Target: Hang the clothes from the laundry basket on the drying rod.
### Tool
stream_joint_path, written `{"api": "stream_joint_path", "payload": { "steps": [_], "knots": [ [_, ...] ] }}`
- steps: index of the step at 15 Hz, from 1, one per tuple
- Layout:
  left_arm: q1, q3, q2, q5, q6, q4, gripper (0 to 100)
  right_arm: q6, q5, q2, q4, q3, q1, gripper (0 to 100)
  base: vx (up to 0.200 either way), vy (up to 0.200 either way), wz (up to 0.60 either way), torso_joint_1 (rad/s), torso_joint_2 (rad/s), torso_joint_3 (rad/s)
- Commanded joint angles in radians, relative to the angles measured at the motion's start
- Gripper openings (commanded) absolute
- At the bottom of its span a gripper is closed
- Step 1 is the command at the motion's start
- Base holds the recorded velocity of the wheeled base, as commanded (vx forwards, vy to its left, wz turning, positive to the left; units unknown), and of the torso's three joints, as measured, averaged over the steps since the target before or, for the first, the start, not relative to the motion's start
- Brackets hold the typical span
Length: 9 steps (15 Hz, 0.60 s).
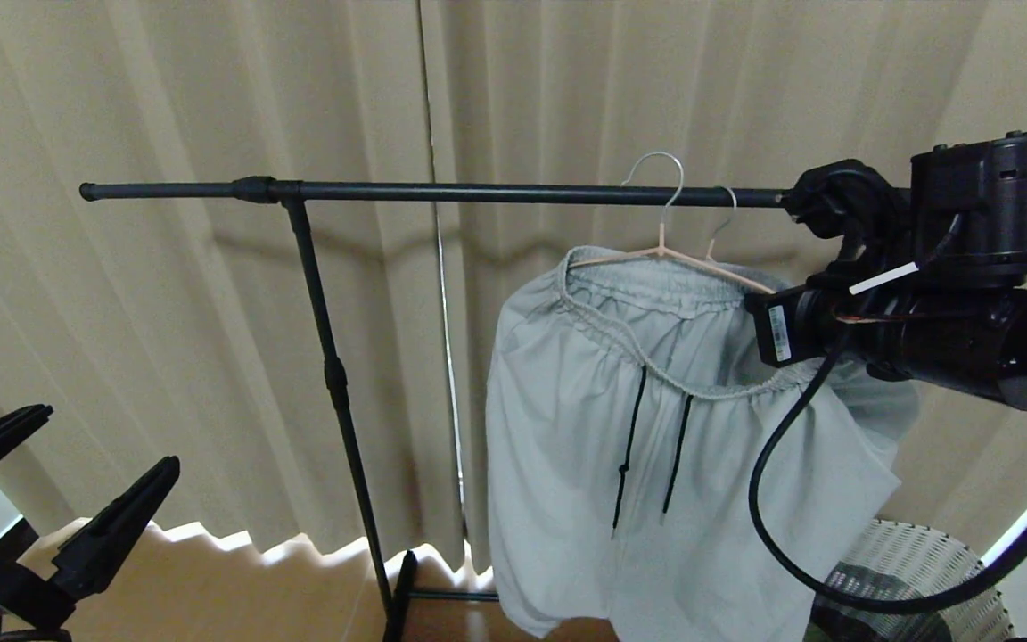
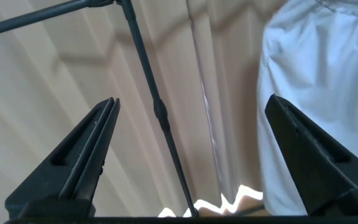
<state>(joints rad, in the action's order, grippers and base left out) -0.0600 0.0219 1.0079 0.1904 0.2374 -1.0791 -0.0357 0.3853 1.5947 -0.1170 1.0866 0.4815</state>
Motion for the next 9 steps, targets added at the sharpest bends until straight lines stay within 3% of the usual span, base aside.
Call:
{"api": "stream_joint_path", "payload": {
  "steps": [1, 9],
  "knots": [
    [-0.001, -0.004, 0.001, 0.0, 0.0, -0.001, 100, -0.001, 0.01, 0.041, -0.015, 0.001, -0.009, 0, 0.0, 0.0, 0.0, 0.0, 0.0, 0.0],
    [-0.006, -0.01, 0.003, 0.001, 0.0, -0.001, 100, -0.001, 0.03, 0.12, -0.029, 0.067, -0.009, 0, 0.0, 0.0, 0.0, 0.0, 0.0, 0.0]
  ]
}}
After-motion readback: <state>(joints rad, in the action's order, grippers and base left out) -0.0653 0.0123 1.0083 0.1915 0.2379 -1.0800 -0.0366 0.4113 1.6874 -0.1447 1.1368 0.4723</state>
